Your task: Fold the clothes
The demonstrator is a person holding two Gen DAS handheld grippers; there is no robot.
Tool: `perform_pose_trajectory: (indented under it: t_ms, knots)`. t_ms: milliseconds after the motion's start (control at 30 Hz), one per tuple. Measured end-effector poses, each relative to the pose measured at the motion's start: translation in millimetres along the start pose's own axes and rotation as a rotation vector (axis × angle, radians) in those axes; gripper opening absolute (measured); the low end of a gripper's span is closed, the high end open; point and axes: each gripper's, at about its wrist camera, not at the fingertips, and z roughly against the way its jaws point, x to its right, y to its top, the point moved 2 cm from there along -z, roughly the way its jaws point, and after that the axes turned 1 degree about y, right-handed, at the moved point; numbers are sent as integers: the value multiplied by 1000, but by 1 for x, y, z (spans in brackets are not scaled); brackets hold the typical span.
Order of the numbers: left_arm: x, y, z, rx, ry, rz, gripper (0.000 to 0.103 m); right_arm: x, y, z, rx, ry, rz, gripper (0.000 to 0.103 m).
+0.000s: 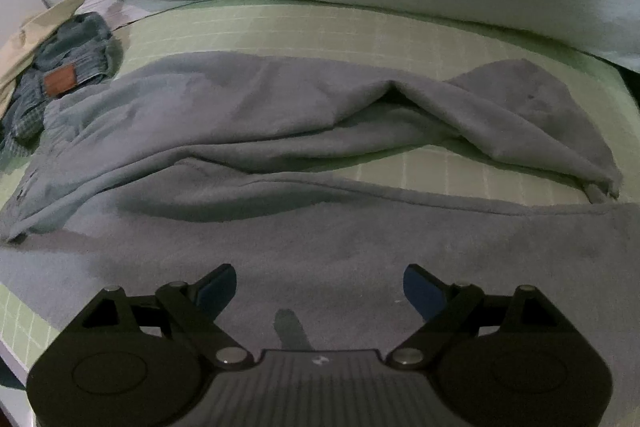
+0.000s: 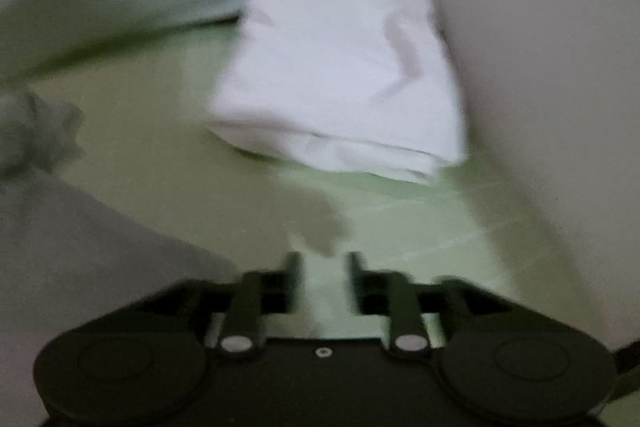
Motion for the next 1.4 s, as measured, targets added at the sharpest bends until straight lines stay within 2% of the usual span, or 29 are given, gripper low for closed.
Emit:
perform_pose_trajectory:
  t_ms: [67,100,200,367,400,467,533,567,700,800,900,967,1067,1167,1233,1400]
  knots:
    - [4,2,-2,-1,-8,-14,91,-16,6,-5,4,104,-1,58]
    - [6,3,-2,-1,-12,-20,91,-25,10,-8,5,155,1,67]
    - [11,8,-5,4,-18,-32,91,-60,16,-21,4,248,75,76]
    - [9,14,-5,13,-13,-27,91,-105,12,-38,-58,266,214,78]
    - [8,15,-4,16,-10,-21,91,-109,11,-37,-53,273,215,75]
    - [5,14,-4,19,-8,-11,91,-110,10,-36,-53,298,197,57]
    - [2,12,-3,19,-13,-6,91,-110,9,-32,-44,327,174,7]
    - [2,10,-3,20,-20,-7,91,-111,8,-30,-48,339,166,5]
    - [-6,-4,3,24,-35,-24,91,-130,-8,1,48,270,268,5]
    - [-16,-12,8,26,-42,-17,91,-138,-25,37,103,252,285,5]
    - [-26,-18,11,22,-53,-2,91,-144,-54,59,44,277,301,5]
    - [-31,-22,13,23,-56,0,91,-152,-78,60,-28,301,319,6]
    - [-35,-27,14,15,-61,0,91,-160,-87,68,-29,298,354,10]
    - [-38,-34,13,0,-75,4,91,-157,-77,73,-29,303,309,18]
    - [-39,-39,14,-1,-78,-1,91,-151,-66,75,-1,310,221,31]
    - [-43,-44,17,6,-70,20,91,-123,-35,65,51,293,-53,34]
